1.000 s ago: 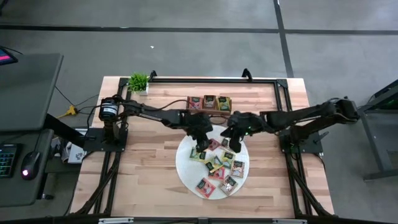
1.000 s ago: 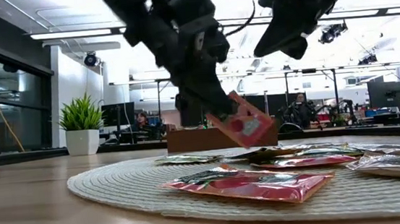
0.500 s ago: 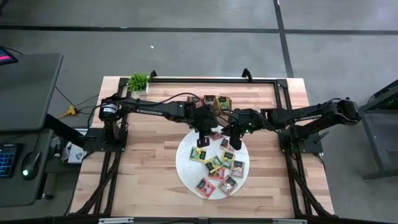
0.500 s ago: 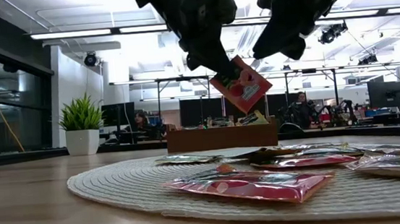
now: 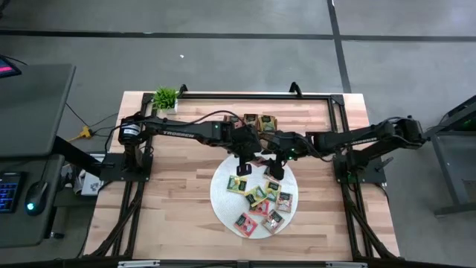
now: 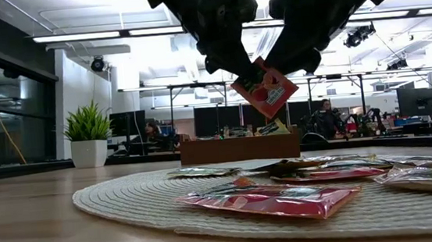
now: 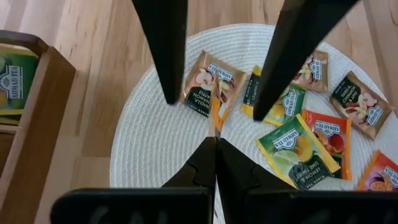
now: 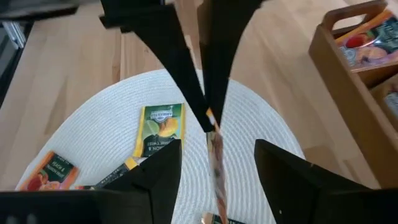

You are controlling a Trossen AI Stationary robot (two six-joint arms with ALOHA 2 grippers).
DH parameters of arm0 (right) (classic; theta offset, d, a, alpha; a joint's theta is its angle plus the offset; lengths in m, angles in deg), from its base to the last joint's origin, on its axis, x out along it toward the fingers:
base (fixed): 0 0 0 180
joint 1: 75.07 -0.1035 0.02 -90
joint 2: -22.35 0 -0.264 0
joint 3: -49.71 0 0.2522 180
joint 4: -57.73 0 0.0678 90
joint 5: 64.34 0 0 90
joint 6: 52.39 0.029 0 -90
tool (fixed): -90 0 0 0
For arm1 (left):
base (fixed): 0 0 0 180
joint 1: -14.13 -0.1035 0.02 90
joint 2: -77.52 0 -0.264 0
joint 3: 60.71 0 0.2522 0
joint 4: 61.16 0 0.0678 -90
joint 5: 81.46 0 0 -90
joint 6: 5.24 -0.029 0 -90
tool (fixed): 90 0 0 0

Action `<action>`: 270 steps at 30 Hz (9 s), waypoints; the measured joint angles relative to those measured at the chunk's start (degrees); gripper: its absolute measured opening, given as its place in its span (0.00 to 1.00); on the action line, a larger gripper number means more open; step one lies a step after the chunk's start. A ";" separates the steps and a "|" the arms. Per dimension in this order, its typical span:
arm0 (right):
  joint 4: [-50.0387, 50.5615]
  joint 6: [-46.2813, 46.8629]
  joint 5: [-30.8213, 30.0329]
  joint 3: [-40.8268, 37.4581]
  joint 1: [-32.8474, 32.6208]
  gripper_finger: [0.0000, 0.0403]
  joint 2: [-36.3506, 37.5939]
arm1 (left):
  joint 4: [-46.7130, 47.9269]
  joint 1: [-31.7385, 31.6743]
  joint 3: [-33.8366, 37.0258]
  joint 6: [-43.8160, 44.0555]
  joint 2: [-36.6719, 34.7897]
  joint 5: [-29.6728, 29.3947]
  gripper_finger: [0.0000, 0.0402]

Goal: Pick & Place Tea
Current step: Put the orange tea bag into the left section of the wooden organizer, then put the yellow tea bag into the right section of the wooden organizer

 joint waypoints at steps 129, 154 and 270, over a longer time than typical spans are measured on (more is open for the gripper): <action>-15.04 -7.50 -0.31 0.00 8.24 0.00 14.00 | -81.81 -12.74 37.33 16.36 -16.52 15.53 0.02; -6.28 -1.94 -5.87 -0.01 8.26 0.44 18.40 | -67.51 -16.47 37.31 9.41 -16.52 15.78 0.00; -7.24 18.67 -7.78 -0.02 -13.46 0.47 -7.53 | -18.71 14.42 36.13 -6.73 -16.08 -7.43 0.02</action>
